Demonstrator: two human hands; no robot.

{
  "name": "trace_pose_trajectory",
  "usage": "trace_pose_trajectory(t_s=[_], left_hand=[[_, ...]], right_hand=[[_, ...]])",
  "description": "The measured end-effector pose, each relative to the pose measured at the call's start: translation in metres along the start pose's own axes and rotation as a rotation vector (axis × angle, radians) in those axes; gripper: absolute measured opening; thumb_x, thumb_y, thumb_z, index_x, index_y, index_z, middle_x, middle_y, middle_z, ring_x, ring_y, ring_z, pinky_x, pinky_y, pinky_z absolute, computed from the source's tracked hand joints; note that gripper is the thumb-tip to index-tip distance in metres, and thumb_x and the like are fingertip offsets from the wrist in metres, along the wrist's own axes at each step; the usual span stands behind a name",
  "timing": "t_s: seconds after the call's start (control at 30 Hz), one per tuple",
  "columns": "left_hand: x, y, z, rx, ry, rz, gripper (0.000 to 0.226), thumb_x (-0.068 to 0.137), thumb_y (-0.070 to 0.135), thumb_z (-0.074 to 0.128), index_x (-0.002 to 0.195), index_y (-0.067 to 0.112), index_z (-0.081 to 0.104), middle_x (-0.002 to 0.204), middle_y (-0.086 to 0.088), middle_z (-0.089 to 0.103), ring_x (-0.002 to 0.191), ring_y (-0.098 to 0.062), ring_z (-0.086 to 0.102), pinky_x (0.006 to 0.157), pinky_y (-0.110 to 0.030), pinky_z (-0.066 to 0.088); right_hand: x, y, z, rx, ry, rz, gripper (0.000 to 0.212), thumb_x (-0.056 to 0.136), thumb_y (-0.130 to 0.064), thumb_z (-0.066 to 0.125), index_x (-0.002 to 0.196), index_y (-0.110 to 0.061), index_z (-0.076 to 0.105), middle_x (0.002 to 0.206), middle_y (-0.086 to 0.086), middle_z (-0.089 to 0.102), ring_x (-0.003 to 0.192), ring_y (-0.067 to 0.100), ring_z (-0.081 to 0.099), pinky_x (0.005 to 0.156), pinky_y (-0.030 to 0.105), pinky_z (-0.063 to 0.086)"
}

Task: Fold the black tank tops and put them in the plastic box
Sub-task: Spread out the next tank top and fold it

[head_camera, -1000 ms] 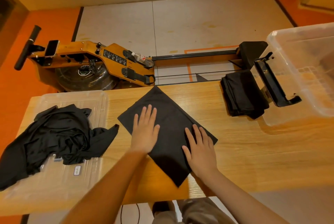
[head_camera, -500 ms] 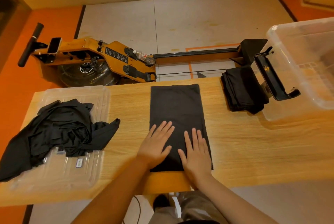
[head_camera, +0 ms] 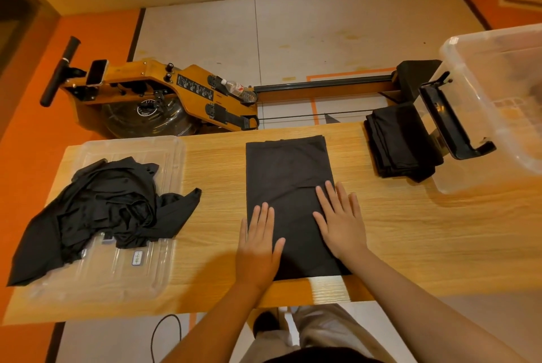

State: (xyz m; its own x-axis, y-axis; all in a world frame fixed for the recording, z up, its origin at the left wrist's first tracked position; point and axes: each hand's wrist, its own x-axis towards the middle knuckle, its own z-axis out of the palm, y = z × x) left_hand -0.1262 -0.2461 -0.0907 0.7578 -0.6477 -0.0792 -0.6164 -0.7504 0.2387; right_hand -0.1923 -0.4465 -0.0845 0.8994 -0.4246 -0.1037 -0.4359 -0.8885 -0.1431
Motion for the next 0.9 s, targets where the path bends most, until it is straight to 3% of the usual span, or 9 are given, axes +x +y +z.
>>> trace_pose_trajectory(t_s=[0.2,0.37,0.47,0.53,0.57,0.63,0.7,0.8,0.9], left_hand=[[-0.023,-0.005,-0.005,-0.078,0.017,0.282,0.067,0.1,0.051,0.035,0.151,0.008,0.026,0.16,-0.006,0.021,0.149,-0.019,0.014,0.119,-0.041,0.017],[-0.057,-0.02,-0.001,-0.006,-0.107,0.36,0.084,0.093,0.069,0.035,0.152,0.01,0.025,0.16,-0.005,0.018,0.149,-0.019,0.011,0.119,-0.039,0.017],[-0.069,-0.026,0.003,0.041,-0.157,0.403,0.094,0.088,0.076,0.034,0.153,0.011,0.02,0.161,-0.006,0.016,0.149,-0.021,0.009,0.119,-0.039,0.012],[-0.072,-0.027,0.004,0.118,-0.19,0.438,0.099,0.081,0.075,0.05,0.151,0.01,0.022,0.159,-0.009,0.023,0.148,-0.025,0.013,0.119,-0.04,0.016],[-0.074,-0.025,0.002,0.149,-0.199,0.443,0.099,0.077,0.066,0.065,0.148,0.01,0.027,0.155,-0.01,0.032,0.146,-0.025,0.019,0.119,-0.041,0.021],[-0.079,-0.026,-0.001,0.196,-0.17,0.428,0.096,0.066,0.025,0.085,0.143,0.009,0.03,0.15,-0.012,0.039,0.141,-0.026,0.021,0.114,-0.04,0.026],[-0.089,-0.03,0.0,0.219,-0.181,0.379,0.099,0.068,-0.003,0.077,0.146,0.011,0.016,0.157,-0.011,0.018,0.143,-0.024,0.002,0.114,-0.039,0.014],[-0.103,-0.039,0.003,0.229,-0.174,0.36,0.119,0.05,-0.003,0.089,0.147,0.015,0.022,0.153,-0.008,0.033,0.142,-0.023,0.025,0.11,-0.04,0.024],[-0.112,-0.039,-0.003,0.201,-0.154,0.378,0.12,0.045,-0.006,0.088,0.146,0.016,0.029,0.15,-0.006,0.041,0.139,-0.02,0.035,0.109,-0.038,0.027]], right_hand=[[-0.047,-0.025,0.005,0.037,0.034,-0.364,0.059,0.098,-0.043,0.034,0.15,-0.018,0.027,0.158,0.001,0.023,0.148,0.02,0.014,0.117,0.042,0.013],[-0.083,-0.016,0.017,0.031,-0.06,-0.354,0.064,0.097,-0.054,0.032,0.15,-0.018,0.027,0.157,0.003,0.026,0.148,0.018,0.01,0.116,0.039,0.014],[-0.101,-0.016,0.015,0.034,-0.09,-0.385,0.082,0.09,-0.071,0.034,0.152,-0.018,0.025,0.16,0.003,0.018,0.148,0.02,0.01,0.117,0.039,0.012],[-0.109,-0.015,0.016,0.003,-0.099,-0.414,0.091,0.084,-0.074,0.043,0.152,-0.017,0.023,0.16,0.005,0.018,0.148,0.022,0.011,0.117,0.04,0.012],[-0.112,-0.015,0.019,-0.023,-0.104,-0.421,0.093,0.082,-0.068,0.053,0.153,-0.017,0.022,0.159,0.006,0.019,0.148,0.023,0.011,0.117,0.04,0.012],[-0.116,-0.014,0.024,-0.07,-0.108,-0.387,0.101,0.075,-0.04,0.075,0.154,-0.016,0.018,0.158,0.007,0.022,0.147,0.023,0.013,0.117,0.04,0.011],[-0.123,-0.015,0.029,-0.082,-0.084,-0.321,0.113,0.066,-0.008,0.081,0.153,-0.017,0.009,0.157,0.007,0.023,0.147,0.023,0.013,0.117,0.038,0.009],[-0.135,-0.012,0.034,-0.107,-0.03,-0.317,0.123,0.061,0.009,0.076,0.153,-0.019,0.0,0.155,0.008,0.024,0.146,0.022,0.007,0.116,0.037,0.007],[-0.146,-0.009,0.03,-0.113,-0.01,-0.334,0.123,0.057,0.015,0.074,0.154,-0.018,0.006,0.154,0.008,0.029,0.146,0.022,0.015,0.117,0.035,0.008]])
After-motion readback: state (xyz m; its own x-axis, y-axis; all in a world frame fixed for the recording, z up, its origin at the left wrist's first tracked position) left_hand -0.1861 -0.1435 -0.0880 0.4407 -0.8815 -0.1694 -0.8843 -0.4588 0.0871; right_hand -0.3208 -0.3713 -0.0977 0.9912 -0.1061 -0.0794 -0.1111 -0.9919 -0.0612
